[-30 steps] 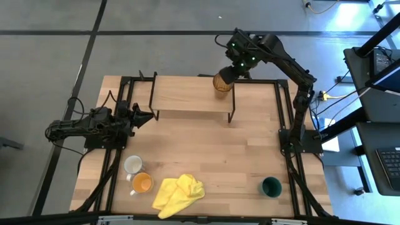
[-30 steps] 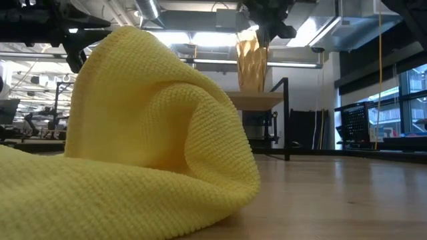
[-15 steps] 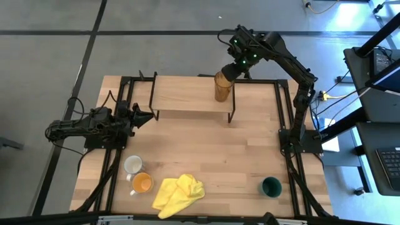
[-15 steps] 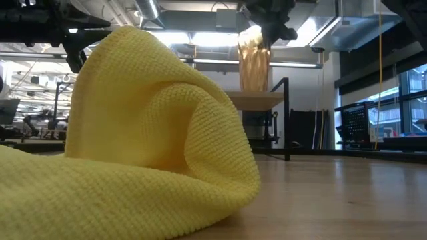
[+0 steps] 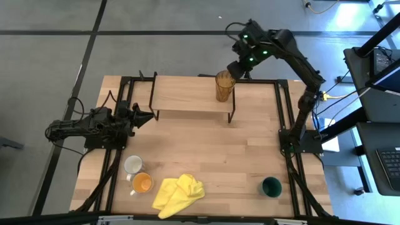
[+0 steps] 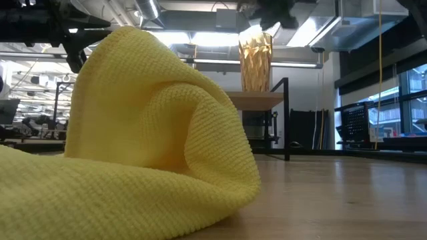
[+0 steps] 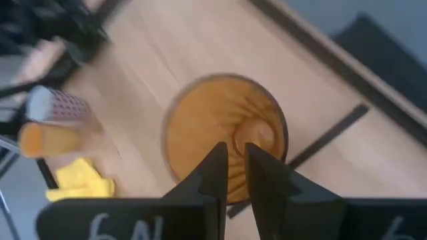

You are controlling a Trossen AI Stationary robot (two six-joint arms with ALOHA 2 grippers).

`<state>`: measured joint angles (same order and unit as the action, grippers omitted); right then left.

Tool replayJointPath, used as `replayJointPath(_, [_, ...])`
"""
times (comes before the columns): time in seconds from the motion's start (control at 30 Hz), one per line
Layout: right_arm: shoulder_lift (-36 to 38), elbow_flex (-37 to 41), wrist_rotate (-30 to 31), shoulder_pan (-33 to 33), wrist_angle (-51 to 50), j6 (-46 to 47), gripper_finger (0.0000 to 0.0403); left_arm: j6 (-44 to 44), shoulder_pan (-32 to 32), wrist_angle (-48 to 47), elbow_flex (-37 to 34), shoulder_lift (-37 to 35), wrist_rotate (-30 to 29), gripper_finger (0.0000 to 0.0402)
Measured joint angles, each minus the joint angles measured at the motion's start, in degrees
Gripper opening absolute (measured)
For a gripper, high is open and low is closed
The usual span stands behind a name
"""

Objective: Stack small to large cups/mugs on shelf
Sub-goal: Put the green cup on the shelf

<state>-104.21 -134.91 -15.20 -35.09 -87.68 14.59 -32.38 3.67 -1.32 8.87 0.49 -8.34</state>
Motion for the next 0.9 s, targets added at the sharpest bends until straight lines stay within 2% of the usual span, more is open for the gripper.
replayJointPath(0.17, [7.4, -0.1, -0.1, -0.4, 2.4, -1.2, 0.0053, 0.0, 0.0, 0.0, 0.0, 0.0, 0.0, 0.0071])
replayJointPath(0.3, [14.5, 0.8, 4.9, -0.3, -2.3, -1.6, 0.0053, -0.1, 0.0, 0.0, 0.0, 0.0, 0.0, 0.0071])
replayJointPath(0.43, [22.6, 5.4, 2.3, 1.4, -2.1, 1.8, 0.0053, 0.0, 0.0, 0.0, 0.0, 0.0, -0.2, 0.0071])
replayJointPath(0.57, [31.3, 15.7, 0.4, 6.9, -2.3, 8.3, 0.0053, 0.0, 0.0, 0.0, 0.0, 0.0, -0.6, 0.0071])
replayJointPath(0.77, [45.5, 39.0, 0.2, 21.8, -2.4, 23.3, 0.0053, -0.3, 0.0, 0.0, 0.0, 0.0, -0.6, 0.0071])
replayJointPath(0.9, [51.4, 53.2, 1.0, 30.3, -2.4, 31.0, 0.0053, -1.6, 0.0, 0.0, 0.0, 0.0, -0.6, 0.0071])
